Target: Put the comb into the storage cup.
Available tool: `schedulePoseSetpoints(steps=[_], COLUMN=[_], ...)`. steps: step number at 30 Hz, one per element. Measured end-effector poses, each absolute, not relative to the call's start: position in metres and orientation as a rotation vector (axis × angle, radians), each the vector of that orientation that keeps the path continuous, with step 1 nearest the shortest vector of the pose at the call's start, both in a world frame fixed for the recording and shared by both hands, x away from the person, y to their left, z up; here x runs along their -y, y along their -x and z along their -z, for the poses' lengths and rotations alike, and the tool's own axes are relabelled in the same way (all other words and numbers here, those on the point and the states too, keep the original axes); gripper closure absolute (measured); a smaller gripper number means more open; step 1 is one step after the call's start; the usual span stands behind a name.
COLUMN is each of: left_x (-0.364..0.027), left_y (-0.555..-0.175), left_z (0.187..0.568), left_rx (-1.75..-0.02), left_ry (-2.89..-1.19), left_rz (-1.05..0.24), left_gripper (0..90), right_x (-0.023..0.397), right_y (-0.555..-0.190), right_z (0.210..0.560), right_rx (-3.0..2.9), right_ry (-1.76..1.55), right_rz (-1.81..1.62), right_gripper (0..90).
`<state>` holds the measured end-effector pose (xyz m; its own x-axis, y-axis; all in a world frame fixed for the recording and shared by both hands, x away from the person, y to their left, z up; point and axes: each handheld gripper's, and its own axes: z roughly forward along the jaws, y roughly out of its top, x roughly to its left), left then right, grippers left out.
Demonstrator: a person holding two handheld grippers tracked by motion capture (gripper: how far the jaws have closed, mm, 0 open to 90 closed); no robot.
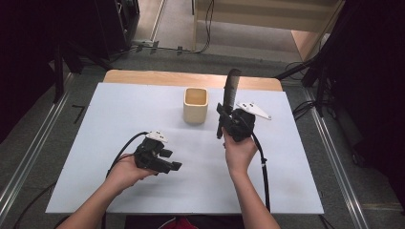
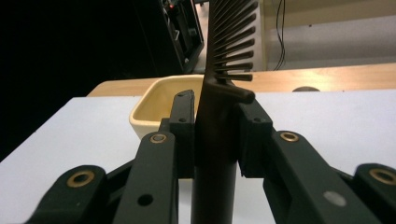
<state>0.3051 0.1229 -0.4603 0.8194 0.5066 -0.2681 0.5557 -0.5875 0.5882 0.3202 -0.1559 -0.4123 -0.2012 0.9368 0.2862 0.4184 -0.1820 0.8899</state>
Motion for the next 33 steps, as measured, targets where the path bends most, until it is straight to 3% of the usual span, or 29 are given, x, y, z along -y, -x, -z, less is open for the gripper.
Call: schedulePoseSetpoints(steps=[33], left_x=[-0.164], left_y=[-0.294], left_z=[0.462], left_rx=[-0.834], left_ry=[-2.302], left_rz=[0.001], left_gripper=[35.1], right_x=[0.142], right_y=[-0.342], right_z=[0.395], right_rx=[-1.646], right_ry=[-1.549], right_rz=[-1.41], right_gripper=[69.9])
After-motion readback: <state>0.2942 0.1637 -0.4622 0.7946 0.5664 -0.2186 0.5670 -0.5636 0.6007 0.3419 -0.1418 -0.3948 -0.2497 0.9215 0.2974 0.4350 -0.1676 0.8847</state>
